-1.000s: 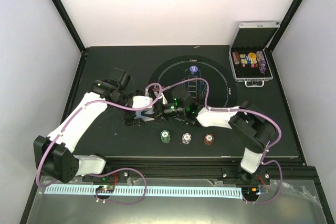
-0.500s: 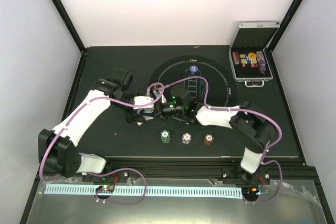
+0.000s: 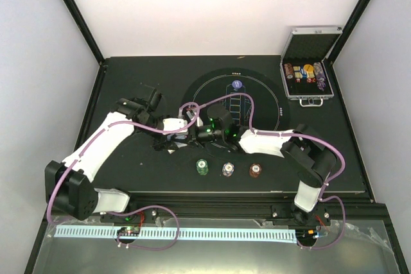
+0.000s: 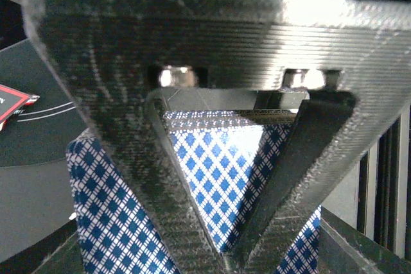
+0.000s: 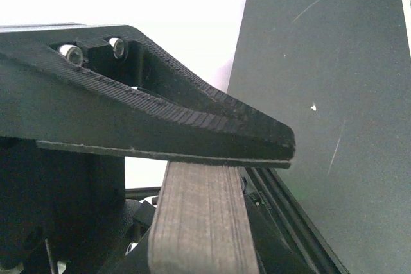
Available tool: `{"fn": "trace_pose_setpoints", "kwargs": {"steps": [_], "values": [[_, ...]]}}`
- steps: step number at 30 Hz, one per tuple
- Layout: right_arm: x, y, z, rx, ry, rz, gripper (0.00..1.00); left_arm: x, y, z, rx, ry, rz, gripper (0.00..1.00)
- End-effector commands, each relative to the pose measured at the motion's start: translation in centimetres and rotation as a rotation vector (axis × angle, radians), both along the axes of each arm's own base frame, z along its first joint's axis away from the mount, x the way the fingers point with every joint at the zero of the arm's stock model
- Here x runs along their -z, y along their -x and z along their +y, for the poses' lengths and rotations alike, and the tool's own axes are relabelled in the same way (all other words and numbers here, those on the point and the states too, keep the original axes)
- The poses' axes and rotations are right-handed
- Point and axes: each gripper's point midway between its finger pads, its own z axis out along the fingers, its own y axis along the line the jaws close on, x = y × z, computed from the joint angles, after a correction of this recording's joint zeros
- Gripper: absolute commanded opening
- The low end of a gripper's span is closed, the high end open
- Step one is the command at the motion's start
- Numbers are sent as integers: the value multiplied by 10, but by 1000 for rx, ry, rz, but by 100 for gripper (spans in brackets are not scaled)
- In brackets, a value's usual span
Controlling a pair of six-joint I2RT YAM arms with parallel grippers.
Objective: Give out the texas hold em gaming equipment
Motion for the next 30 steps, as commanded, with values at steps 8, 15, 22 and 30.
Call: {"fn": "trace_pose_setpoints", "kwargs": {"steps": [8,15,22,30], "values": [[6,-19,-4,49,87,-62,46,-13,8,11,-26,-29,-42,2],[-7,-23,-20,58,77,-87,65,-7,7,16,-46,-56,-40,2],[-9,-32,-68,129,150,-148,81,5,-6,34,-114,-97,-30,2],[15,-22,-120,180,492,-290,90,22,-22,67,-230,-117,15,2]]}}
